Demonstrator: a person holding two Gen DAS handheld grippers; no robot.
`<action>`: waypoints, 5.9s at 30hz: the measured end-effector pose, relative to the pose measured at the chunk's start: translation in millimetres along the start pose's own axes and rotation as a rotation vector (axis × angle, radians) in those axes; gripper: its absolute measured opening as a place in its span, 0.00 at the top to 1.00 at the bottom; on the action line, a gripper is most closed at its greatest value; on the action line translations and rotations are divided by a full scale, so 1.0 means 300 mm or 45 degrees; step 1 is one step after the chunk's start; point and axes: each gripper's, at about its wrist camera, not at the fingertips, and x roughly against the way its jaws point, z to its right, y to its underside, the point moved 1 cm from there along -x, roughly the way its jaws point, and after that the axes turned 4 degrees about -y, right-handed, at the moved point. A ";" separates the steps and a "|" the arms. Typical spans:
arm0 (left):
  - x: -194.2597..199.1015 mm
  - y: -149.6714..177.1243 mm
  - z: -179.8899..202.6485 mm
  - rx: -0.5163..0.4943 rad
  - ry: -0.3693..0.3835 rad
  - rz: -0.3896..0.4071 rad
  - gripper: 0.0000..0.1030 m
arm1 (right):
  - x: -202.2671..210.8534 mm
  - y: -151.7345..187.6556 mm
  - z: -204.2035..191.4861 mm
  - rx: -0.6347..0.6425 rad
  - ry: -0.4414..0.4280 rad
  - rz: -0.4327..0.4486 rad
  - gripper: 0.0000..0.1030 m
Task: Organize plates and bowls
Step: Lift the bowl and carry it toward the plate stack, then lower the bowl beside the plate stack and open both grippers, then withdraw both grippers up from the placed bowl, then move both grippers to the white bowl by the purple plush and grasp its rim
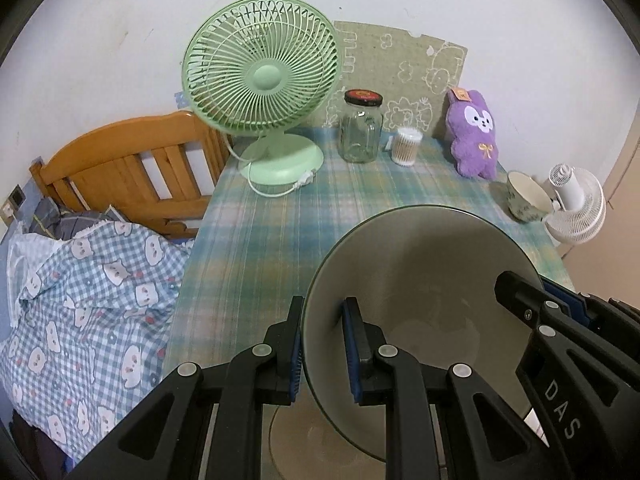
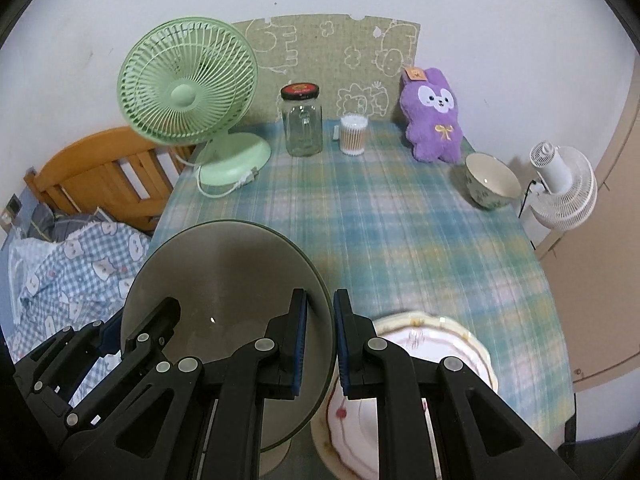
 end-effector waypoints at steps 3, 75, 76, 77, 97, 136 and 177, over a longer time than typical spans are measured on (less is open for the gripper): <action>0.008 0.038 -0.010 -0.011 -0.001 -0.001 0.85 | 0.004 0.039 -0.008 -0.004 -0.003 -0.012 0.84; 0.002 0.179 -0.075 -0.100 0.050 -0.110 0.45 | -0.009 0.174 -0.101 -0.018 -0.003 -0.147 0.83; 0.016 0.168 -0.072 -0.102 0.053 -0.095 0.44 | 0.009 0.162 -0.099 -0.017 -0.005 -0.131 0.83; 0.027 0.158 -0.068 -0.105 0.053 -0.081 0.44 | 0.022 0.152 -0.097 -0.016 -0.005 -0.120 0.83; 0.086 -0.037 0.157 -0.077 0.048 0.024 0.40 | 0.094 -0.061 0.177 -0.029 -0.027 0.056 0.39; -0.271 -0.450 0.998 -0.065 -0.022 0.036 0.21 | -0.268 -0.512 1.054 0.041 -0.115 0.080 0.15; -0.800 -0.515 1.261 -0.184 0.016 -0.107 0.87 | -0.771 -0.539 1.360 -0.183 -0.017 -0.097 0.72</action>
